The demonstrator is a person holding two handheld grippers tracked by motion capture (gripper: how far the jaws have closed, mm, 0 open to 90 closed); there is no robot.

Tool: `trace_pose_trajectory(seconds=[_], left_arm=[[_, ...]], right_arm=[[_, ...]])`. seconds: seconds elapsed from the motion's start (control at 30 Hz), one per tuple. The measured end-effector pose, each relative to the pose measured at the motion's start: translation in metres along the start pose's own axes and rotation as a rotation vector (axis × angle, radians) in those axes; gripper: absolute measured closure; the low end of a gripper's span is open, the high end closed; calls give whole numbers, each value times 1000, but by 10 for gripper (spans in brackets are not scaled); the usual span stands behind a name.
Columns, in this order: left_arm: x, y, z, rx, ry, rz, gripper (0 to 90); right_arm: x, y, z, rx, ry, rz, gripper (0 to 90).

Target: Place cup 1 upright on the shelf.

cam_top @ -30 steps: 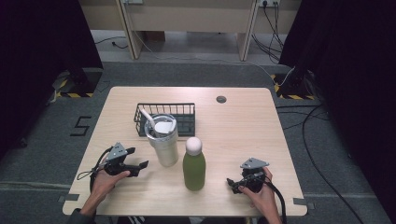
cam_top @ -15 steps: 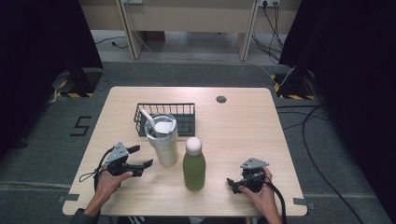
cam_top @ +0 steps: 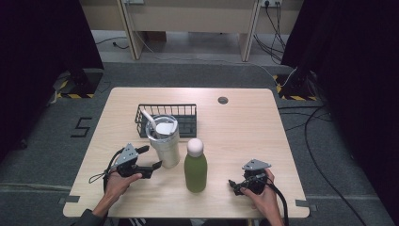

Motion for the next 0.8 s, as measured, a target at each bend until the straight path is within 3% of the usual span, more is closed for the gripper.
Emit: trace_pose_trajectory(seconds=[0.8], left_arm=[[-27,8,-2,-11,30,-9,149]], right_arm=[[0,0,0,0,0,0,5]])
Point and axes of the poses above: each handheld gripper's, and its own axes: x roughly backward along the jaws, z roughly out of its top, y roughly to its right, the point moved 2 cm from there along -x, roughly forward along the jaws, and after that the axes turned 7 degrees about y, right-handed, at the moved point
